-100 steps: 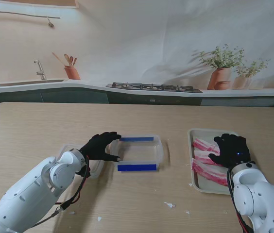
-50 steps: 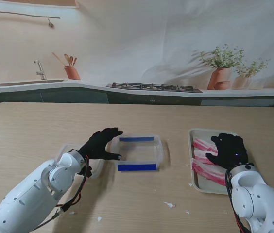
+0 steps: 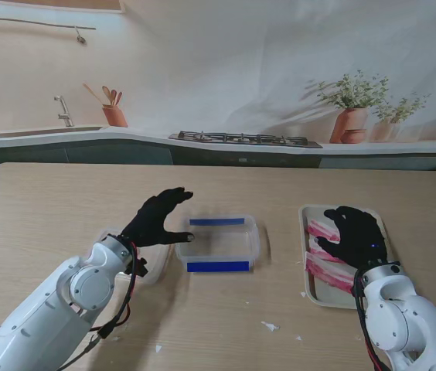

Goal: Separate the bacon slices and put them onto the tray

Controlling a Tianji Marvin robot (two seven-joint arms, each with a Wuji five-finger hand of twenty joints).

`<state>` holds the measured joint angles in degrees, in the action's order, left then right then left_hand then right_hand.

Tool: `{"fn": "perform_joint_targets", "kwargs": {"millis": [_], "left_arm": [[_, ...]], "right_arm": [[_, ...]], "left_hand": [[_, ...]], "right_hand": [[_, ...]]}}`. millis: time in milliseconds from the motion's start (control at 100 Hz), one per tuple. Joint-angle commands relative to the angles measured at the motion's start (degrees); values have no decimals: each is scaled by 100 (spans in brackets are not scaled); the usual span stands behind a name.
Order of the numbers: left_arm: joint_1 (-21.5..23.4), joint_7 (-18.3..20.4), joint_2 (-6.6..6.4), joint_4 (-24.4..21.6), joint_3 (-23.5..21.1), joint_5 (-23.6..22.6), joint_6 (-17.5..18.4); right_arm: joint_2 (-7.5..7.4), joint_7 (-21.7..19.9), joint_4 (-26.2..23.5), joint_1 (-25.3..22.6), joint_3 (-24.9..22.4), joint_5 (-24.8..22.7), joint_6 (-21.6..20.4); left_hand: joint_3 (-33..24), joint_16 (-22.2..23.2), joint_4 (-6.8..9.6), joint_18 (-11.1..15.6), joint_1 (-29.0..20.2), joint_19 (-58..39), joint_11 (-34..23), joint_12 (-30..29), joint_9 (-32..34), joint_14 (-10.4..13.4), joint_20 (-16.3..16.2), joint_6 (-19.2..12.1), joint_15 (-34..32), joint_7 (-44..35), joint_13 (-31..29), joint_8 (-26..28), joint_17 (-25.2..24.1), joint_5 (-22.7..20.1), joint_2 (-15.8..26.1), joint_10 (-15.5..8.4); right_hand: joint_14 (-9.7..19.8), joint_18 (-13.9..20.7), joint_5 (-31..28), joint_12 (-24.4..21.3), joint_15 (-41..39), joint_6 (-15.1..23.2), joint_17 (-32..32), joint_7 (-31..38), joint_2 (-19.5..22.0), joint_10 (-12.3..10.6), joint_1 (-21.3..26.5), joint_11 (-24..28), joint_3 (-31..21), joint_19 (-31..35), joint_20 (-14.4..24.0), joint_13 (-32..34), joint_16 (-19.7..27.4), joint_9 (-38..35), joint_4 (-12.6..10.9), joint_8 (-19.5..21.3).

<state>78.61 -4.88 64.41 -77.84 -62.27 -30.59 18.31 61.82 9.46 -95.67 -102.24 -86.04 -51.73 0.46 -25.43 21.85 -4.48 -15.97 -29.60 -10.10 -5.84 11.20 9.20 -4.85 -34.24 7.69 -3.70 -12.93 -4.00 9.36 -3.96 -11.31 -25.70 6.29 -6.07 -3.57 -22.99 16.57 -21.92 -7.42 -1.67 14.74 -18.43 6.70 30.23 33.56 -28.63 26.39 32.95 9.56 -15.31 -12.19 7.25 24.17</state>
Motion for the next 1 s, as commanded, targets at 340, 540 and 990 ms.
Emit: {"fn": "perform_joint_targets", "kwargs": {"millis": [340,540,990], "left_arm": [[861,216,5,-1201,-642,521,-31],[1215,252,-7,-1535,-860,592,-51],[1490,70,39,-1434,-992,716,-79]], "right_arm": [[183,2,-675,-184,89,720,-1198],[219,-338,-872,-59,507,1625,-1361],[261,-486,2,795,1562,2338,-1382]], "left_hand": [[362,248,171,-154,-122,-8,-586,210,165,-127,-274,201,-391,82,42,-11,201,-76,159,-135],[357,356,203,-167,-160,-79,-888,442,211,-207,-384,222,-802,125,-47,-25,347,-98,159,-130],[390,44,209,-133,-228,20,-370,-15,121,-141,-337,255,-334,218,102,-70,284,-158,135,-107]], "right_hand": [[148,-37,-71,-2,75,258,-211,89,269,-37,-94,-47,129,-319,146,194,45,-126,-279,-37],[144,-55,-18,-8,153,436,-260,153,440,-53,-15,-108,509,-421,190,265,71,-173,-305,-7],[244,35,247,-81,307,519,-53,37,471,-180,-107,-321,730,-638,117,280,139,-165,-334,-70]]}}
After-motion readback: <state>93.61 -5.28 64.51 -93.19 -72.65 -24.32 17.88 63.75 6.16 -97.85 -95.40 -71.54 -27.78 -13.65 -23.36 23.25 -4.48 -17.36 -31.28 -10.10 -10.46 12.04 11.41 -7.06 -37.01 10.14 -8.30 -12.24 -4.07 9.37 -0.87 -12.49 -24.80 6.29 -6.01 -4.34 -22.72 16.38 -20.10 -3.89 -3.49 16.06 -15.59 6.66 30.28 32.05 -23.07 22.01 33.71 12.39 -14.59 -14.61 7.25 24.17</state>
